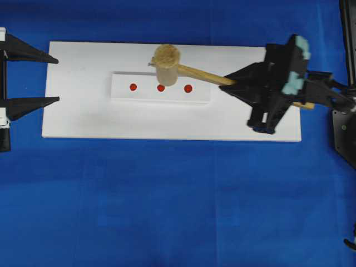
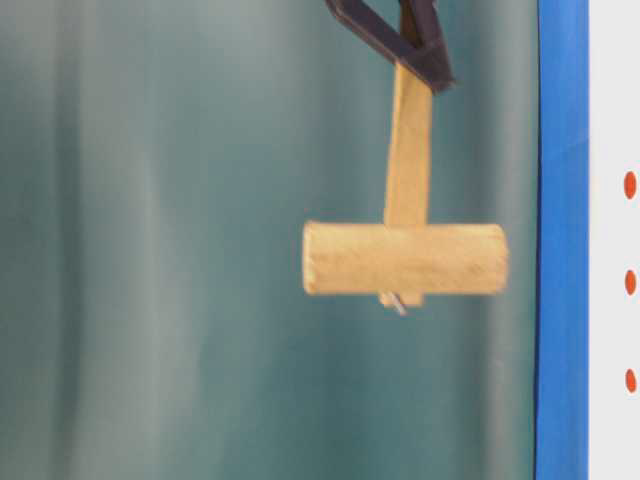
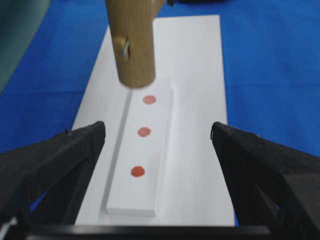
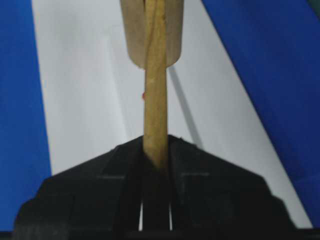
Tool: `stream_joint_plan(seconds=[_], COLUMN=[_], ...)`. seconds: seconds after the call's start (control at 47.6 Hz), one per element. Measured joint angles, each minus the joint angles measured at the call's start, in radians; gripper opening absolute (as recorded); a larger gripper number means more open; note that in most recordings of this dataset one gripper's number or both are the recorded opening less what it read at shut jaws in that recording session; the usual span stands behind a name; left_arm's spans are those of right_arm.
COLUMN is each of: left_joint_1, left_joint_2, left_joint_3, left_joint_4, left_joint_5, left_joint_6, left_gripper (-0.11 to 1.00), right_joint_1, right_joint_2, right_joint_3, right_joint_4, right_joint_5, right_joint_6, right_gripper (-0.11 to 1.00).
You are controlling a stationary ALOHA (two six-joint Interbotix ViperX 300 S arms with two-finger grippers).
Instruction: Hit the mark with a hammer.
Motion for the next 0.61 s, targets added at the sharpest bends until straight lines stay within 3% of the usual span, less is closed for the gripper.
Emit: stream_joint_plan(seconds=[0.231,0.609], left_joint_1=[0.000,0.000], left_joint_2=[0.000,0.000], left_joint_3=[0.002,0.002], left_joint_4=[0.000,0.000], left_joint_5=[0.000,0.000], left_joint_6=[0.000,0.000], left_gripper=[0.92,0.92], right_joint_1=[-0.002,-0.002], right_joint_2=[-0.117,-0.103], right_joint_3=[0.069,0.078], right_joint_4=[0.000,0.000], right_joint_5=[0.008,0.002], right_joint_6=[-0.003,-0.011], right_gripper=[0.02,0.02])
